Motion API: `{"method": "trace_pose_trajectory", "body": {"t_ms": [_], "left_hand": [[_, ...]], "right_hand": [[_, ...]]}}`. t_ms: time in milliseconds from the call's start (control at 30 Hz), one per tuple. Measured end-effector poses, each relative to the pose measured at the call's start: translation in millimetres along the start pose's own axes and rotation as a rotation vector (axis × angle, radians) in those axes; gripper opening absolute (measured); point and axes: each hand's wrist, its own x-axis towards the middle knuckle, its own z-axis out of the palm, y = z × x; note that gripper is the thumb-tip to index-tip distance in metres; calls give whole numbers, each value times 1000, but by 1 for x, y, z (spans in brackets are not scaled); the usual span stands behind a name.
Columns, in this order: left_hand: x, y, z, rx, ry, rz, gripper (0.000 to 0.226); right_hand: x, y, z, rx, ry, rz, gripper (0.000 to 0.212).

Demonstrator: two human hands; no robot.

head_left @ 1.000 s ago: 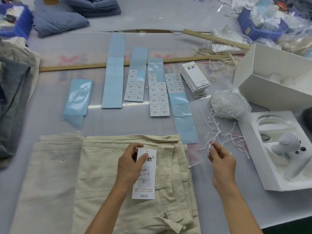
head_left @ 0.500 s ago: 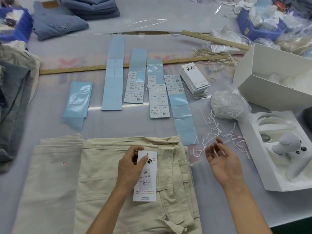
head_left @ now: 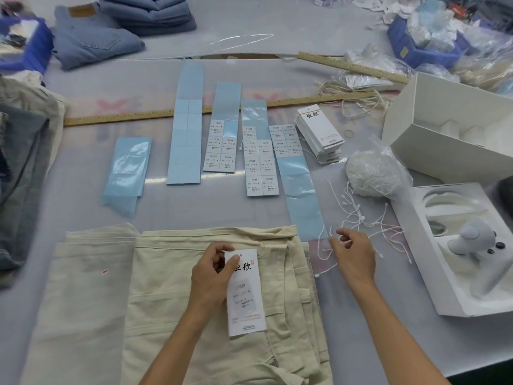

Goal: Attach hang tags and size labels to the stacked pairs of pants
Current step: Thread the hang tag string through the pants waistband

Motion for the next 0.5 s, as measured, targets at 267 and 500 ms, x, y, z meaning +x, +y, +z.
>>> {"method": "trace_pose_trajectory", "body": {"t_ms": [267,500], "left_hand": [[-8,0,-8,-73,-50,-44,19],[-9,-3,-6,-44,-45,-43,19]], "right_hand": [[2,-1,18,-50,8,50,8],[2,3,15,-141,23,17,1]]}}
